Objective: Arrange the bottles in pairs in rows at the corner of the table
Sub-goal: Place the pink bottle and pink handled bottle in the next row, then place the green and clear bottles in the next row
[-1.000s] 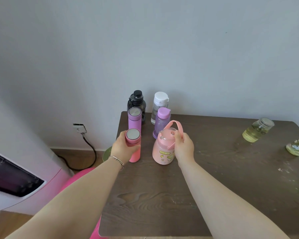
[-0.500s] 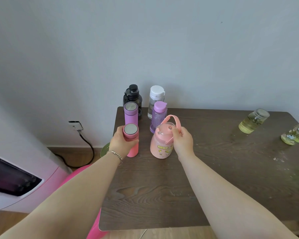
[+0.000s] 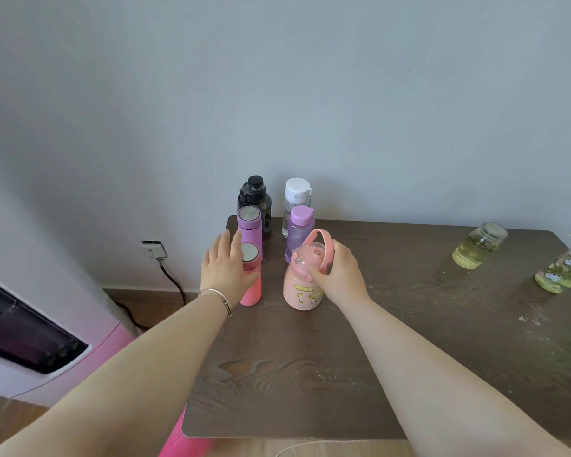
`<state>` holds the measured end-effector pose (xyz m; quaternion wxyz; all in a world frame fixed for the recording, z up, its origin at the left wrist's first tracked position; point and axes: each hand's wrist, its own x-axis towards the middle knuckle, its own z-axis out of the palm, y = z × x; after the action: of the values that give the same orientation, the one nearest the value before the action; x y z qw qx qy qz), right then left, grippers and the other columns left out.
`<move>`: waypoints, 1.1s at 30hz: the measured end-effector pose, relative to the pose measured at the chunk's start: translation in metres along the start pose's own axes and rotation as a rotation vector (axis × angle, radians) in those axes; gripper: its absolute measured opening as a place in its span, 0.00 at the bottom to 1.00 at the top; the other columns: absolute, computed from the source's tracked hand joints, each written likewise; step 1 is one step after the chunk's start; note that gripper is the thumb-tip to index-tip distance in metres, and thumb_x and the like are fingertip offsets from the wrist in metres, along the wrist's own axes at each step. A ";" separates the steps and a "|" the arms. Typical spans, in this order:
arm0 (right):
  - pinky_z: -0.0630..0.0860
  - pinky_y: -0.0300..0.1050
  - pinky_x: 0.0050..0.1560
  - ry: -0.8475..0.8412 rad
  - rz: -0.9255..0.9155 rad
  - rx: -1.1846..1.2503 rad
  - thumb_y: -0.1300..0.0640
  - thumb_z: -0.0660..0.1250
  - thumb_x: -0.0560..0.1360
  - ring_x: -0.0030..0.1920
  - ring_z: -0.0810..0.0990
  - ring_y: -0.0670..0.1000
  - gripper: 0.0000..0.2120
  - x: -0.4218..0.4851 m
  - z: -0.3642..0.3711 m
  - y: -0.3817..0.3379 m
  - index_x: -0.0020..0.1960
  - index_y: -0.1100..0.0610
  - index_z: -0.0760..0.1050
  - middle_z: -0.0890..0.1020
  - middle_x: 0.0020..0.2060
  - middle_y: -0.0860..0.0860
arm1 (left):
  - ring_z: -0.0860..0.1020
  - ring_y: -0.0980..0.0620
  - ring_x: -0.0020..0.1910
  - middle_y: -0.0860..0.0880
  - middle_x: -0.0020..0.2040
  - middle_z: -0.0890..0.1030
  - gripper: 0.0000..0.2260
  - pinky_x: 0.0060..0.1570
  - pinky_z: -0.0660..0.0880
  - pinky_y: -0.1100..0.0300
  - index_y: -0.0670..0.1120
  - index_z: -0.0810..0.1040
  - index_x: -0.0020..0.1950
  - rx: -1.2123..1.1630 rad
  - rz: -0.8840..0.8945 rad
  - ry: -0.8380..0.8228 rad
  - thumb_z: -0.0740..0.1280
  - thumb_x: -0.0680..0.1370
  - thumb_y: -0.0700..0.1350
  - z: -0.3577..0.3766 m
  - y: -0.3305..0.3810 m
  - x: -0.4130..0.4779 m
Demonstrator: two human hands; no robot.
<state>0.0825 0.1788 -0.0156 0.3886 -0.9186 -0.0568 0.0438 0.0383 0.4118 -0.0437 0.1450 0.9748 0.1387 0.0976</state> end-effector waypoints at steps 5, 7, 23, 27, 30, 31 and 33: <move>0.64 0.55 0.85 -0.097 -0.090 -0.415 0.47 0.74 0.82 0.85 0.63 0.60 0.39 -0.013 -0.025 0.019 0.85 0.61 0.61 0.67 0.84 0.58 | 0.51 0.42 0.78 0.43 0.79 0.54 0.39 0.75 0.49 0.43 0.47 0.53 0.78 0.214 0.151 -0.009 0.66 0.74 0.61 -0.012 0.030 -0.013; 0.59 0.57 0.89 -0.094 -0.121 -0.520 0.46 0.71 0.84 0.88 0.58 0.59 0.39 -0.019 -0.040 0.029 0.86 0.60 0.58 0.62 0.87 0.57 | 0.51 0.42 0.78 0.43 0.79 0.53 0.39 0.75 0.49 0.43 0.47 0.53 0.79 0.243 0.199 0.000 0.64 0.75 0.62 -0.014 0.050 -0.022; 0.56 0.57 0.90 0.084 -0.041 -0.590 0.48 0.67 0.86 0.88 0.57 0.57 0.34 -0.090 -0.229 0.170 0.86 0.58 0.60 0.62 0.87 0.54 | 0.47 0.44 0.79 0.45 0.80 0.50 0.36 0.75 0.48 0.44 0.47 0.48 0.79 0.362 0.407 -0.038 0.60 0.78 0.61 0.015 0.281 -0.097; 0.57 0.56 0.89 0.134 -0.002 -0.593 0.47 0.67 0.86 0.87 0.59 0.56 0.33 -0.109 -0.277 0.212 0.86 0.57 0.60 0.64 0.86 0.53 | 0.47 0.44 0.79 0.45 0.80 0.50 0.36 0.75 0.48 0.44 0.47 0.48 0.79 0.366 0.441 -0.062 0.59 0.78 0.61 0.031 0.336 -0.114; 0.57 0.57 0.89 0.157 0.057 -0.590 0.47 0.66 0.87 0.88 0.59 0.57 0.33 -0.123 -0.309 0.245 0.86 0.58 0.60 0.64 0.86 0.54 | 0.47 0.44 0.79 0.45 0.80 0.50 0.36 0.75 0.48 0.44 0.47 0.47 0.79 0.363 0.488 -0.065 0.59 0.78 0.61 0.043 0.379 -0.127; 0.57 0.58 0.89 0.166 0.079 -0.587 0.47 0.66 0.87 0.88 0.59 0.57 0.33 -0.127 -0.319 0.257 0.86 0.58 0.60 0.64 0.86 0.54 | 0.47 0.44 0.79 0.45 0.80 0.50 0.36 0.75 0.48 0.44 0.47 0.47 0.79 0.360 0.504 -0.068 0.59 0.79 0.61 0.047 0.393 -0.131; 0.59 0.58 0.89 0.190 0.117 -0.580 0.47 0.67 0.86 0.88 0.60 0.58 0.33 -0.136 -0.338 0.280 0.86 0.59 0.61 0.65 0.86 0.55 | 0.47 0.44 0.79 0.45 0.80 0.50 0.36 0.75 0.48 0.44 0.47 0.47 0.79 0.356 0.539 -0.073 0.58 0.79 0.61 0.054 0.421 -0.139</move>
<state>0.0100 -0.2735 0.0226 0.1104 -0.9929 0.0226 -0.0379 0.0214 -0.0301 0.0153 -0.0537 0.9893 -0.1149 0.0718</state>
